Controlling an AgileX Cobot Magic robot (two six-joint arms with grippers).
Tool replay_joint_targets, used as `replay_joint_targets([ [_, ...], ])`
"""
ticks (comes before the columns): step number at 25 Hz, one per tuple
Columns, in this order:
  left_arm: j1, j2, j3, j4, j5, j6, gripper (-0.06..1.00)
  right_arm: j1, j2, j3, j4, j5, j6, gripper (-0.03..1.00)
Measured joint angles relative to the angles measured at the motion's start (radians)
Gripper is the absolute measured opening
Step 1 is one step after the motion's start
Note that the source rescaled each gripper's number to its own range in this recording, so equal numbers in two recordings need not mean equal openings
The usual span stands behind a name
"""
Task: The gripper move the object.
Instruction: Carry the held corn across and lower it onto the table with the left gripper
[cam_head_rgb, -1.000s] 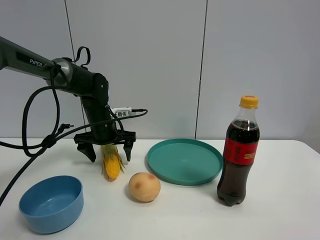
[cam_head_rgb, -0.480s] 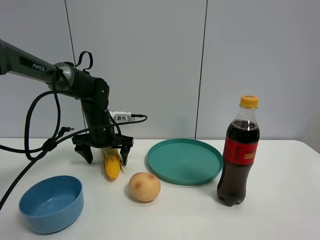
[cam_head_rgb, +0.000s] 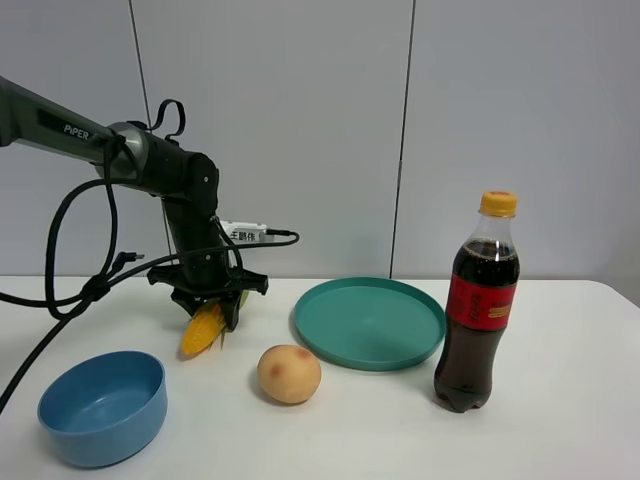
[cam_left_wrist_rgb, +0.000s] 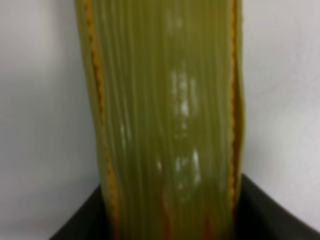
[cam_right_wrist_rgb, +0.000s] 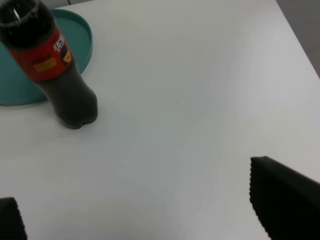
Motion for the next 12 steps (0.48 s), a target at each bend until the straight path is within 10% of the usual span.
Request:
replay_joint_targets([
  [12,-0.064,-0.385,0.000,0.059,-0.027,0.273,0.01,0.000,0.000,0.000,0.000,0.000,0.000,1.00],
])
